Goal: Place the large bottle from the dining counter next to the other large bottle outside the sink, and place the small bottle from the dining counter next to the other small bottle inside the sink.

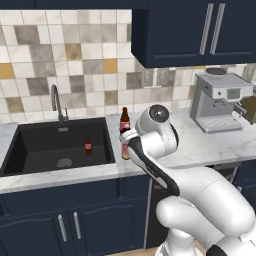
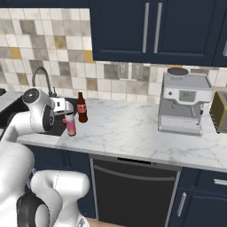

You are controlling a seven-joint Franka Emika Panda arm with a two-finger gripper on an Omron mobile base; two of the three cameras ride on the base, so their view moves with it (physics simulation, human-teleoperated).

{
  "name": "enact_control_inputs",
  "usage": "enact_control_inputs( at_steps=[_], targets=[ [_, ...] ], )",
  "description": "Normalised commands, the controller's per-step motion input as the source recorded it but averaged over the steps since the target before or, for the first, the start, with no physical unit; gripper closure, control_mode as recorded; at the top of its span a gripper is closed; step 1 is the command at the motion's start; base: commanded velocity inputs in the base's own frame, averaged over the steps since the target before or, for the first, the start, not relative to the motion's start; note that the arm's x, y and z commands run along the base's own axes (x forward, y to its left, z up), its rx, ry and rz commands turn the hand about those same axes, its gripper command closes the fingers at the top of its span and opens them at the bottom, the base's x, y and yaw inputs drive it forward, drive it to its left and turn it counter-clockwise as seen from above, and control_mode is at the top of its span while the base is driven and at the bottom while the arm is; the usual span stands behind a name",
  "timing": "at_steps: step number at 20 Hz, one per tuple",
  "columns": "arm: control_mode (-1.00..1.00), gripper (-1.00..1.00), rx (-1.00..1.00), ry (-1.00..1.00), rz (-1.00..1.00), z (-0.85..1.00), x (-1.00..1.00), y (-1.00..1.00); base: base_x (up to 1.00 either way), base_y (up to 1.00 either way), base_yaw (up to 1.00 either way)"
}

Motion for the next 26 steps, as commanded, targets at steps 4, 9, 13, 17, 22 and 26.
enact_control_inputs(
  at_steps=[4, 9, 13, 17, 22, 26],
  targets=[
    [-1.00, -1.00, -0.06, 0.00, 0.00, -0.18, -0.34, 0.00, 0.00, 0.00, 0.00],
    [-1.00, -1.00, -0.06, 0.00, 0.00, -0.13, -0.34, -0.01, 0.00, 0.00, 0.00],
    [-1.00, -1.00, -0.01, 0.00, 0.00, -0.05, -0.08, -0.09, 0.00, 0.00, 0.00],
    [-1.00, -1.00, 0.00, 0.00, 0.00, -0.04, -0.01, -0.08, 0.00, 0.00, 0.00],
    [1.00, -1.00, 0.00, 0.00, 0.00, -0.07, -0.01, -0.06, 0.00, -0.01, 0.00],
    [1.00, -1.00, 0.00, 0.00, 0.00, 0.00, 0.00, 0.00, -0.19, -0.01, 0.00]
  ],
)
